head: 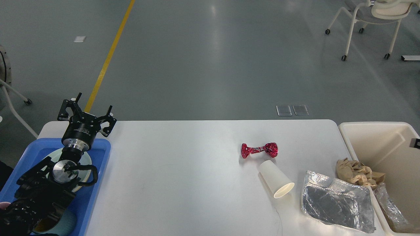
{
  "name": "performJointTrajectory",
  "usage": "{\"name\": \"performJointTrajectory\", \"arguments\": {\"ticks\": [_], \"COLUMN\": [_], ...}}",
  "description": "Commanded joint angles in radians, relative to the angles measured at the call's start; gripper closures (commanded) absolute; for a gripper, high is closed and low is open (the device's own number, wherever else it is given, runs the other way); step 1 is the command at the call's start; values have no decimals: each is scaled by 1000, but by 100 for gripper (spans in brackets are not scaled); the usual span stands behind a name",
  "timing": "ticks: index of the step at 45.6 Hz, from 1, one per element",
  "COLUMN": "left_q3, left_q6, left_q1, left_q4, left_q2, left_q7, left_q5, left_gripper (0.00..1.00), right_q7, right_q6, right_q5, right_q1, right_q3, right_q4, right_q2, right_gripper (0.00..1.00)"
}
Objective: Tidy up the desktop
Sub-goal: 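Lower the silver foil into the white bin and release it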
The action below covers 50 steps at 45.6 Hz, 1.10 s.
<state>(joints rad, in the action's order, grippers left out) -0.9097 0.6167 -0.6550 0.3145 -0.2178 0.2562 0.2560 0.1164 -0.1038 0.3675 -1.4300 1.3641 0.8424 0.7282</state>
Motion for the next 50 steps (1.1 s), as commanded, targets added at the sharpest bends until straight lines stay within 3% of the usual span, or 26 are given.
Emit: {"name": "performJointTrajectory", "arguments": {"ticks": [1, 6, 12, 16, 24, 32, 42, 50], "left_q3": [0, 0, 0, 0, 0, 0, 0, 0], "left_q6": [0, 0, 0, 0, 0, 0, 0, 0], "left_q1": [2, 0, 0, 0, 0, 0, 0, 0], "left_q4": [0, 0, 0, 0, 0, 0, 0, 0], "left_q2": [0, 0, 0, 0, 0, 0, 0, 0], "left_q7": [-2, 0, 0, 0, 0, 0, 0, -2], "left_q5": [0, 0, 0, 0, 0, 0, 0, 0], "left_gripper": [1, 1, 1, 1, 1, 1, 1, 1], "right_q7": [-1, 5, 43, 81, 75, 66, 51, 51], "right_q6": [-190, -505, -856, -856, -856, -856, -409, -10], "right_q5": [126, 128, 128, 128, 133, 151, 200, 176], "right_q1": [-730, -1091, -1323, -1403, -1454, -1238, -709, -157], "right_q3": [225, 233, 61, -43, -77, 19, 95, -11], "right_q4": [424, 618, 635, 613, 621, 669, 650, 508], "right_q2": [-30, -111, -101, -78, -49, -10, -16, -56], "right_gripper": [0, 0, 0, 0, 0, 0, 0, 0]}}
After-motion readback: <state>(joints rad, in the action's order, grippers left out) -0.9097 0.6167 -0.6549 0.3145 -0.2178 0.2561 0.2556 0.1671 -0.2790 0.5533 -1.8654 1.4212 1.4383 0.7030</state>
